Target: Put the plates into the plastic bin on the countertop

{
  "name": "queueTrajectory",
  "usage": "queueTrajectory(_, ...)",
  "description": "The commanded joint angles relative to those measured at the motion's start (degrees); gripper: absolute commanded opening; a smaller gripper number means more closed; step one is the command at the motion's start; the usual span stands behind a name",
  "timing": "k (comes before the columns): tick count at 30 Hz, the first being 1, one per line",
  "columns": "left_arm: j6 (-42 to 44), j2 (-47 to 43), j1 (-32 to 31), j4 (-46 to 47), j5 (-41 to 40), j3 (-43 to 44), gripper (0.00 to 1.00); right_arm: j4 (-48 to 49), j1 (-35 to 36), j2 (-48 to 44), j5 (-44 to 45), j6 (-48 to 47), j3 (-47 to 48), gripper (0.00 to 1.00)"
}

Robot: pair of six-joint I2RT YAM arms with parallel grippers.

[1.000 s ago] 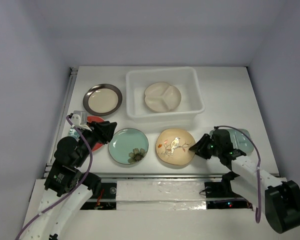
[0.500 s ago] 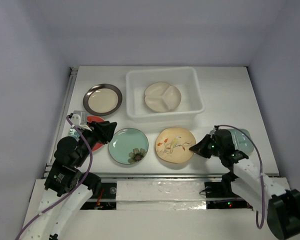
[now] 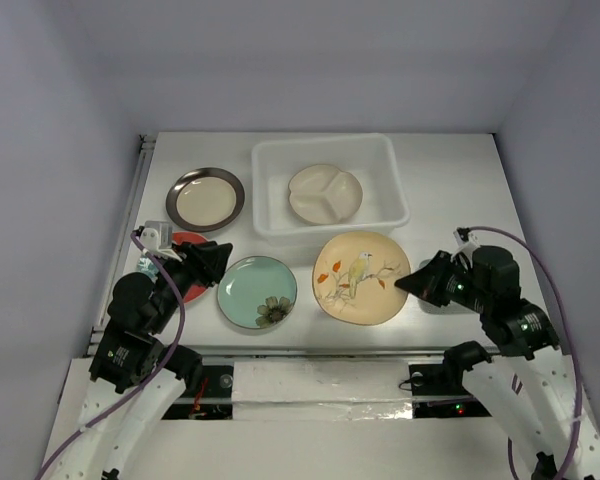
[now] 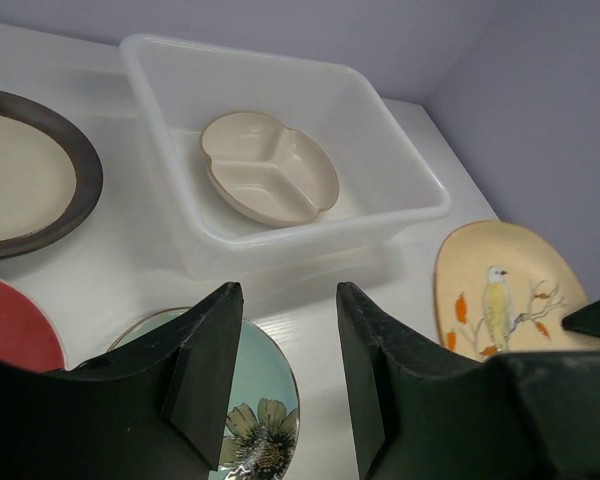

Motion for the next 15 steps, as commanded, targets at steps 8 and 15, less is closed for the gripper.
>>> queueTrajectory(8, 0.29, 0.46, 0.50, 3.45, 0.83, -0.20, 0.40, 33.38, 0.04, 22.32, -5.55, 1.59, 17.91, 0.00)
queueTrajectory(15, 0.11, 0.81, 0.50, 3.36, 0.56, -0.38, 0.41, 36.84, 0.04, 49.39, -3.36, -0.78, 38.74, 0.00)
